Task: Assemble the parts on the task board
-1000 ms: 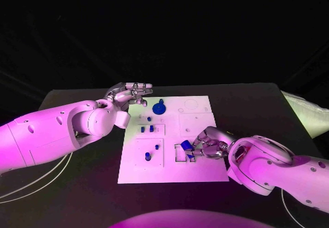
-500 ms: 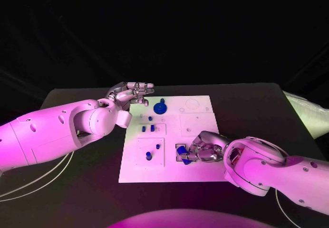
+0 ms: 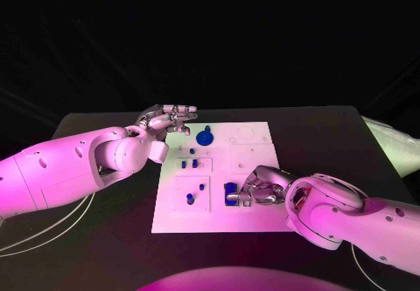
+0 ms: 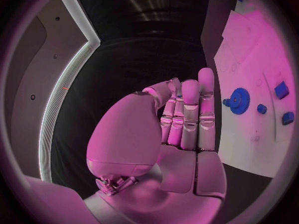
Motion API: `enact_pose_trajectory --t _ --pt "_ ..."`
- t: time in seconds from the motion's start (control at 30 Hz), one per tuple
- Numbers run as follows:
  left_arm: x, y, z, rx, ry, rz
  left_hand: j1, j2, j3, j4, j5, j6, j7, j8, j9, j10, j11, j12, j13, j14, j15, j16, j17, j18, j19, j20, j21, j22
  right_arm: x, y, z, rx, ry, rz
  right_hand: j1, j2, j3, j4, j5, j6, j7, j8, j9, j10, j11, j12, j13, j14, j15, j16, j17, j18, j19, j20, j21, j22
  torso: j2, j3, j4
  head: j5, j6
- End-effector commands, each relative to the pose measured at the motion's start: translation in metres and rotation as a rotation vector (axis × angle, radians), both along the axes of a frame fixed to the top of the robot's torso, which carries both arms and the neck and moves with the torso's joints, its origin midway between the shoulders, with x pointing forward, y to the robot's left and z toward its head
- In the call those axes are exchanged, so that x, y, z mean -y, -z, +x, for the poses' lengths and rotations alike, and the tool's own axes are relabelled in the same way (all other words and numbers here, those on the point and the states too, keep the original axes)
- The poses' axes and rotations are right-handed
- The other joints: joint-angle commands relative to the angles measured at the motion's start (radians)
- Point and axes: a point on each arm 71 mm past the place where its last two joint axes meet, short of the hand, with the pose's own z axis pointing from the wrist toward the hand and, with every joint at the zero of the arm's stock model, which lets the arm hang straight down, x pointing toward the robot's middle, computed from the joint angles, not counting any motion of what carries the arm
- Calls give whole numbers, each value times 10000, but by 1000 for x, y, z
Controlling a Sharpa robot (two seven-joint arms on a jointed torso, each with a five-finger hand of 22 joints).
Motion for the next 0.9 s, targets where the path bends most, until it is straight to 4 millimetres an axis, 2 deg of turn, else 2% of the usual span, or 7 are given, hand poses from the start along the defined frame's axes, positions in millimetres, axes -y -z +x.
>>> enact_pose_trajectory --t 0.03,0.17,0.3,0.37,0.5,0.73,0.9 --pt "2 -1 -1 73 197 -75 -34 66 -5 -52 42 -87 4 35 -12 -62 28 34 -11 -63 -8 -57 -13 122 -63 -9 17 17 1 -4 1 697 -79 -309 -122 0 -28 -3 -46 -54 -1 -59 15 -79 2 -44 -20 559 -55 -56 -2 -76 -75 6 -53 -8 0 4 -7 0 6" --pt "2 -1 -1 71 194 -73 -34 66 -5 -52 42 -87 4 35 -12 -62 28 34 -11 -63 -8 -57 -13 122 -63 -9 17 17 1 -5 0 835 -183 -346 28 -59 104 -33 145 -34 -11 -29 65 -69 -8 -54 -4 563 -57 -54 7 -81 -62 7 -45 20 3 8 -6 2 6" --pt "2 -1 -1 69 195 -73 -34 66 -5 -52 42 -87 4 35 -12 -62 28 34 -11 -63 -8 -57 -13 122 -63 -9 17 17 0 -5 -1 868 -344 -350 597 -56 280 -162 451 -4 -36 24 149 -31 -27 -42 45 572 -76 -43 30 -87 -41 -3 -33 58 -3 4 -3 -7 5" --pt "2 -1 -1 68 197 -73 -34 66 -5 -52 42 -87 4 35 -12 -62 28 34 -11 -63 -8 -57 -13 122 -63 -9 17 17 -1 -5 -2 877 -417 -373 1187 47 444 -401 738 5 -52 52 203 -7 -41 -35 77 579 -86 -30 53 -94 -22 -13 -19 95 0 3 3 -10 -1" --pt "2 -1 -1 62 210 -76 -34 66 -5 -52 42 -87 4 35 -12 -62 28 34 -11 -63 -8 -57 -13 122 -63 -9 17 17 -3 -5 -2 962 -516 -507 1912 154 630 -789 994 62 -79 116 277 23 -72 -25 117 585 -111 -15 81 -101 1 -32 -2 139 -2 1 4 -8 -3" --pt "2 -1 -1 49 222 -76 -35 66 -5 -52 42 -88 4 36 -12 -63 28 35 -12 -64 -8 -58 -15 122 -64 -9 18 17 -7 -2 0 966 -622 -783 2728 308 887 -1319 833 195 -152 270 402 90 -140 25 201 598 -165 30 157 -118 41 -75 35 230 0 -5 -1 -7 -13" --pt "2 -1 -1 32 226 -70 -46 69 -2 -56 42 -95 7 38 -13 -73 31 43 -13 -70 -5 -63 -30 121 -68 -7 20 21 -8 0 1 948 -586 -857 2903 522 1043 -1430 596 262 -199 359 465 200 -180 197 356 601 -195 41 176 -125 59 -103 50 266 6 6 6 10 -29"
